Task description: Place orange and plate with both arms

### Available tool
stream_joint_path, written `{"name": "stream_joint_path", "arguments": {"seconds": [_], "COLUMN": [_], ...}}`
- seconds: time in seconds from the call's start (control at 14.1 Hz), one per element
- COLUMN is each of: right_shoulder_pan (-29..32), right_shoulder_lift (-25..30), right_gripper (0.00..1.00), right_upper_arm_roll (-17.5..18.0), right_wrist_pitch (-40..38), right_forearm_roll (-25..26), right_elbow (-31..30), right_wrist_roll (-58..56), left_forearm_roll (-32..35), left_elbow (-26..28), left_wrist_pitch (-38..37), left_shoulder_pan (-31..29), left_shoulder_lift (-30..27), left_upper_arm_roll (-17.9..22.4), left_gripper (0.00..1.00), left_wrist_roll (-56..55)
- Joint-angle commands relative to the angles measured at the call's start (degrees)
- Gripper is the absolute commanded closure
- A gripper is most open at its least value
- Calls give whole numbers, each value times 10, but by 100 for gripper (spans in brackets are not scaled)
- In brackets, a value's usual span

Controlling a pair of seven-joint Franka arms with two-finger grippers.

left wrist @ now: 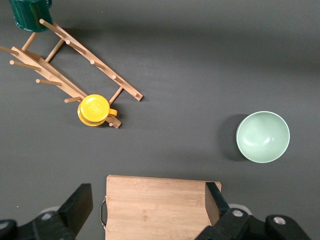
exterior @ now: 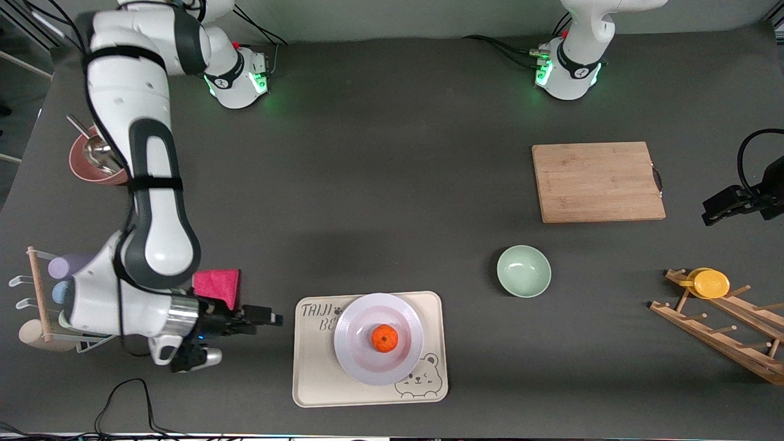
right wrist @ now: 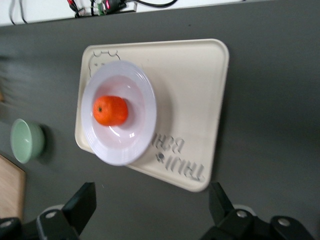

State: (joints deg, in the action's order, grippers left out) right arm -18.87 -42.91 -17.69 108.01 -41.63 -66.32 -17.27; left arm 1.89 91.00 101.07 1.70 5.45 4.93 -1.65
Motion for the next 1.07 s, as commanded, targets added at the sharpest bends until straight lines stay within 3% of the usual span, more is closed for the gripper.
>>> {"name": "stream_joint_path", "arguments": {"seconds": [0.0, 0.14, 0.5, 0.64, 1.0], "right_shoulder_pan": [14, 31, 95, 112, 113], "right_shoulder_lift": [125, 182, 369, 406, 418], "right_gripper": [0, 0, 0, 0, 0], "right_upper_arm_roll": [16, 22, 110, 119, 115], "right_wrist_pitch": [-63, -99, -104, -119, -154], "right_forearm_roll": [134, 206, 379, 405, 433], "right_elbow": [-76, -99, -252, -274, -268], "right_wrist_roll": [16, 19, 42, 42, 59], "left_forearm_roll": [5, 4, -8, -8, -10], "left_elbow": [-14, -12, -21, -32, -24], "left_wrist_pitch": [-15, -15, -34, -38, -97], "left_shoulder_pan": [6, 5, 5, 7, 9], "left_shoulder_lift": [5, 5, -3, -4, -16], "left_upper_arm_roll": [1, 1, 0, -1, -2], "left_gripper": [0, 0, 0, 0, 0], "left_wrist_roll": [0, 1, 1, 2, -6]}}
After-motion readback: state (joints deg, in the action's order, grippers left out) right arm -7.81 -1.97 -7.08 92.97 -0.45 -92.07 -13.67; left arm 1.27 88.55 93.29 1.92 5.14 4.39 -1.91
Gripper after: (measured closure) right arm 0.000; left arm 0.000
